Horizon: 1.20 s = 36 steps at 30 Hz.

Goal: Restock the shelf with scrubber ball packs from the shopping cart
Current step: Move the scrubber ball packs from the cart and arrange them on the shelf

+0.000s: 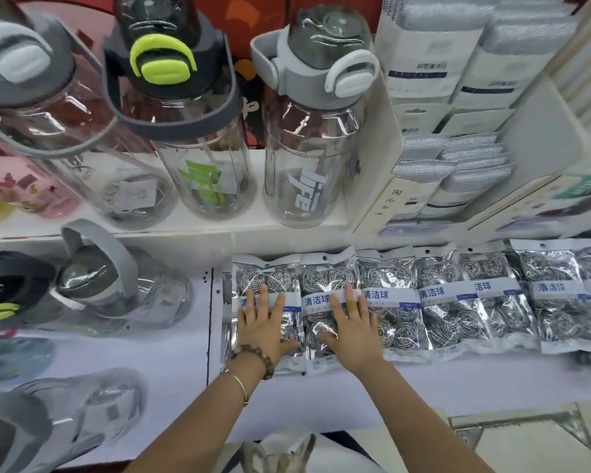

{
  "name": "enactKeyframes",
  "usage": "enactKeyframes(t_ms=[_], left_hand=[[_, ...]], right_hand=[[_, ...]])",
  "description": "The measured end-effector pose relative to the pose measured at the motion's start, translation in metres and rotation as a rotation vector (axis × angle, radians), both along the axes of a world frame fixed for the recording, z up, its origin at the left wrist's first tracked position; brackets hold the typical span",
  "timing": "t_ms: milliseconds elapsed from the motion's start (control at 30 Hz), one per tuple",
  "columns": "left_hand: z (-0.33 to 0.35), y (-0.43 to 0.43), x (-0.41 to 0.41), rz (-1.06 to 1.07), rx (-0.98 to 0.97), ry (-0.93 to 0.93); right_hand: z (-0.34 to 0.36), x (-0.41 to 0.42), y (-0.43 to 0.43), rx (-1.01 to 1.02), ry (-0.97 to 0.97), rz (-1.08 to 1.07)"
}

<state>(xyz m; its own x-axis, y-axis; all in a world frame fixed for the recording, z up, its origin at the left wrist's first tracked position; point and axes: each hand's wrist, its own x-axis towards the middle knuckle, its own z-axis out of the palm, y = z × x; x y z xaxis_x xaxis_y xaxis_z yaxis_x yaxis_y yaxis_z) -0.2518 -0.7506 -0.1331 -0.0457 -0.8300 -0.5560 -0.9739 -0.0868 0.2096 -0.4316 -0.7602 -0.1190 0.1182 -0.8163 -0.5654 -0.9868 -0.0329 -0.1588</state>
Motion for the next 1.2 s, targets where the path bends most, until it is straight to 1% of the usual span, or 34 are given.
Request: enactKeyframes(t_ms=[133,300,500,667,767,867,1000,1067,1200], left_hand=[[-0.005,-0.003,-0.002,0.009,0.022,0.017],[-0.006,-0.008,-0.009,0.002,0.063,-0.008],[-0.007,-0.018,-0.015,0.009,0.062,-0.031],[-0.007,-0.014,-0.008,0.005,0.027,0.003],[-0.007,-0.01,-0.001,0.022,-0.044,0.029],[-0.002,-0.003,0.003,0.103,-0.145,0.099],[0.012,0.009,0.001,0.296,-0.241,0.234],[0.022,0.016,-0.001,0.405,-0.281,0.298],[0.042,0.034,-0.002,0.57,-0.355,0.338]], right_hand=[[-0.005,-0.001,-0.003,0.048,-0.001,0.009],[-0.01,0.0,-0.006,0.083,0.016,0.006],[-0.014,0.002,-0.014,0.102,0.03,0.01],[-0.011,0.0,-0.012,0.065,-0.016,-0.007],[-0.007,-0.002,-0.01,0.014,-0.071,-0.045],[-0.002,-0.005,-0.007,-0.076,-0.099,-0.053],[0.011,-0.009,-0.008,-0.196,-0.206,-0.069],[0.018,-0.01,-0.01,-0.225,-0.274,-0.049],[0.027,-0.004,-0.014,-0.229,-0.408,0.004]])
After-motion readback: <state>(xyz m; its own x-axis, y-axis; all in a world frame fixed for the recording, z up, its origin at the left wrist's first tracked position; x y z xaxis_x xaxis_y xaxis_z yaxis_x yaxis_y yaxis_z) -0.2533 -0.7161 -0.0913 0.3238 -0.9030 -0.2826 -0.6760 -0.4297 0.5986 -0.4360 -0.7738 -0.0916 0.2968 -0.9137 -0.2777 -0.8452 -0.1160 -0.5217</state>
